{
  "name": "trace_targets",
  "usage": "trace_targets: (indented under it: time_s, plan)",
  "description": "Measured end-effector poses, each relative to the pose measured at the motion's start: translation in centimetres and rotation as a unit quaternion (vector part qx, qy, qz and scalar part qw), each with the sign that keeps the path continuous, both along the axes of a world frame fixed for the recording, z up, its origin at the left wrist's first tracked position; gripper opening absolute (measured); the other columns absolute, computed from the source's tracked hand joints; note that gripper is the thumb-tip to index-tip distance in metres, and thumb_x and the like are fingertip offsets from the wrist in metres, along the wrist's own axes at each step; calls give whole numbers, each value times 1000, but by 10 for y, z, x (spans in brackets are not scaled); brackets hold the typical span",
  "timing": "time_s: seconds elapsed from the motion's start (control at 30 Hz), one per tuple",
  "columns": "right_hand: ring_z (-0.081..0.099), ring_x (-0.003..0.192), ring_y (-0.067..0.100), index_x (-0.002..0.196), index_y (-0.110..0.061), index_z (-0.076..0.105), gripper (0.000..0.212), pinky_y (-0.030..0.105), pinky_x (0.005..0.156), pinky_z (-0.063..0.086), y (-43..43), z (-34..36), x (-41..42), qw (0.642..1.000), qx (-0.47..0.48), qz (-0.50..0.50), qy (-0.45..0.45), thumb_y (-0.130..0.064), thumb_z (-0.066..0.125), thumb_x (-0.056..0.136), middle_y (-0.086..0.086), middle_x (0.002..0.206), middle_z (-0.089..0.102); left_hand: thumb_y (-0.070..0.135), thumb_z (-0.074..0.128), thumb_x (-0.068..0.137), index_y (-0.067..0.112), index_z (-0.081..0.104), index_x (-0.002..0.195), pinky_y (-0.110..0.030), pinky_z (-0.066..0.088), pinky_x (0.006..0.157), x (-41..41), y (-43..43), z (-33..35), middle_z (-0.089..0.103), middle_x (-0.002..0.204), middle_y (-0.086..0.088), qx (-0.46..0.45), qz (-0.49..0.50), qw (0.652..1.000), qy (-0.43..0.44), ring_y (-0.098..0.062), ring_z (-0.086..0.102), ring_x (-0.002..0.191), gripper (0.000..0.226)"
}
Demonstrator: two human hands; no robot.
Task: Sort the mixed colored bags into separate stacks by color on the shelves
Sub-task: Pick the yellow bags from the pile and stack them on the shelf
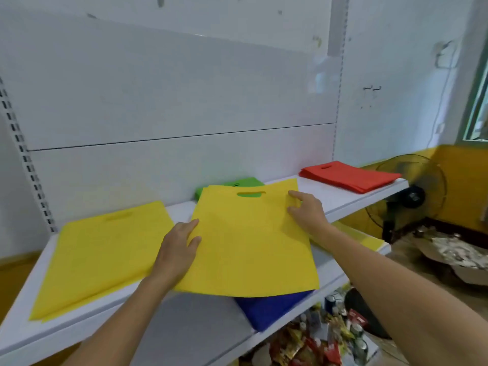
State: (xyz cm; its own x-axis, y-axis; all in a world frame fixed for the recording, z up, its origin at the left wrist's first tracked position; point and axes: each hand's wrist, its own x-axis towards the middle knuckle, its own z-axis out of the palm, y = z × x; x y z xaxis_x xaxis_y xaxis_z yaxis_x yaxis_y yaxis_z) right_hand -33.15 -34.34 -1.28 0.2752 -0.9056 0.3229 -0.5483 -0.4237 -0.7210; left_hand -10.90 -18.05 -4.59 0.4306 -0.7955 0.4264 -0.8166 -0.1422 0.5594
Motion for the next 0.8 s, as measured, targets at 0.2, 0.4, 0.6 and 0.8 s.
trace_targets:
  time_s: [0.2, 0.4, 0.6, 0.8]
  plan:
    - [40, 130, 28, 143, -10, 36, 52, 37, 100, 39, -34, -9, -182, 993, 36, -102, 41, -5, 50, 93, 9, 147, 36, 19, 48, 96, 12, 38, 140, -29, 31, 102, -151, -90, -20, 44, 139, -8, 31, -124, 992, 5, -23, 43, 125, 46]
    - [37, 132, 26, 143, -10, 37, 52, 33, 99, 38, -50, -24, -358, 973, 66, -218, 38, -5, 50, 92, 8, 147, 35, 23, 42, 98, 16, 33, 143, -31, 34, 100, -310, -159, -44, 39, 141, -3, 60, -232, 971, 28, -21, 41, 126, 47]
    - [46, 124, 29, 141, -12, 39, 53, 39, 98, 44, -56, -41, -477, 945, 101, -309, 24, -3, 50, 90, 10, 143, 41, 24, 44, 97, 15, 36, 142, -32, 34, 103, -428, -218, -74, 40, 143, -3, 96, -307, 947, 11, -20, 39, 129, 46]
    - [49, 118, 27, 142, -11, 38, 53, 34, 86, 45, -86, -64, -548, 914, 129, -383, 31, -4, 50, 91, 10, 142, 42, 21, 42, 99, 15, 34, 143, -31, 31, 106, -504, -285, -97, 37, 146, -3, 121, -376, 918, 31, -19, 33, 134, 46]
